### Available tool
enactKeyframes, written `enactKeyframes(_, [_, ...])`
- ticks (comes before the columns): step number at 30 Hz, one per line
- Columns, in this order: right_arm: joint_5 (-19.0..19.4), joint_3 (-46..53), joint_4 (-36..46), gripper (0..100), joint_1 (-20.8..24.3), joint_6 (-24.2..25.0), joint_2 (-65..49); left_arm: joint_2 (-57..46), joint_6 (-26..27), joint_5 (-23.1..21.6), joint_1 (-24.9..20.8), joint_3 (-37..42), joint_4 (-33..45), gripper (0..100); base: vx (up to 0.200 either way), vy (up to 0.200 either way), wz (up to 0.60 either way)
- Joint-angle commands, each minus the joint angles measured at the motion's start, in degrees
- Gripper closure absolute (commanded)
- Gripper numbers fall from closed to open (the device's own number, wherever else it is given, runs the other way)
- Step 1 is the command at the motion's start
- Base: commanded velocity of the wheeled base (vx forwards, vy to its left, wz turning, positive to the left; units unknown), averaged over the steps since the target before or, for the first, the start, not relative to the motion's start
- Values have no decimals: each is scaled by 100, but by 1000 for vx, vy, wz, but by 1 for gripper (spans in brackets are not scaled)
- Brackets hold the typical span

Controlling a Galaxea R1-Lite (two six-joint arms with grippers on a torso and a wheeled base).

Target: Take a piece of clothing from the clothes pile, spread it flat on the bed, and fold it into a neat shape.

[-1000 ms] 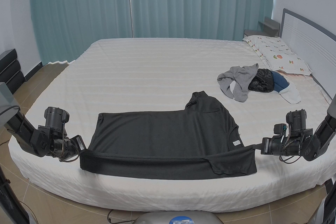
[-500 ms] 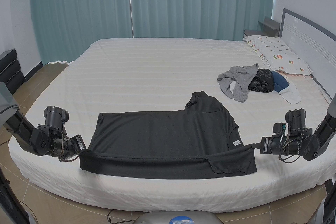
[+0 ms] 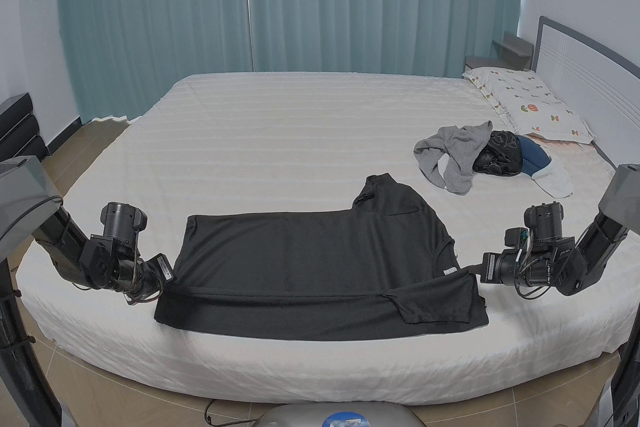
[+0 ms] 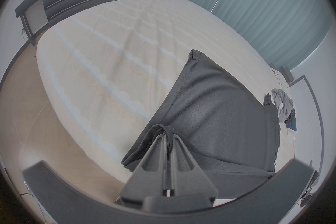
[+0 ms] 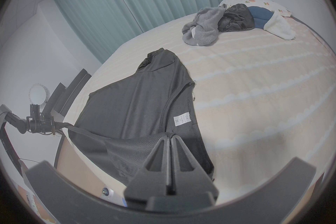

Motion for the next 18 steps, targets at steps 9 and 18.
enactKeyframes(9, [34, -286, -48, 0, 7, 26, 484, 399, -219, 6, -11, -324, 21, 0, 0, 0, 0])
enactKeyframes(18, [60, -251, -48, 0, 16, 861, 53, 328, -421, -3, 77, -351, 4, 0, 0, 0, 0])
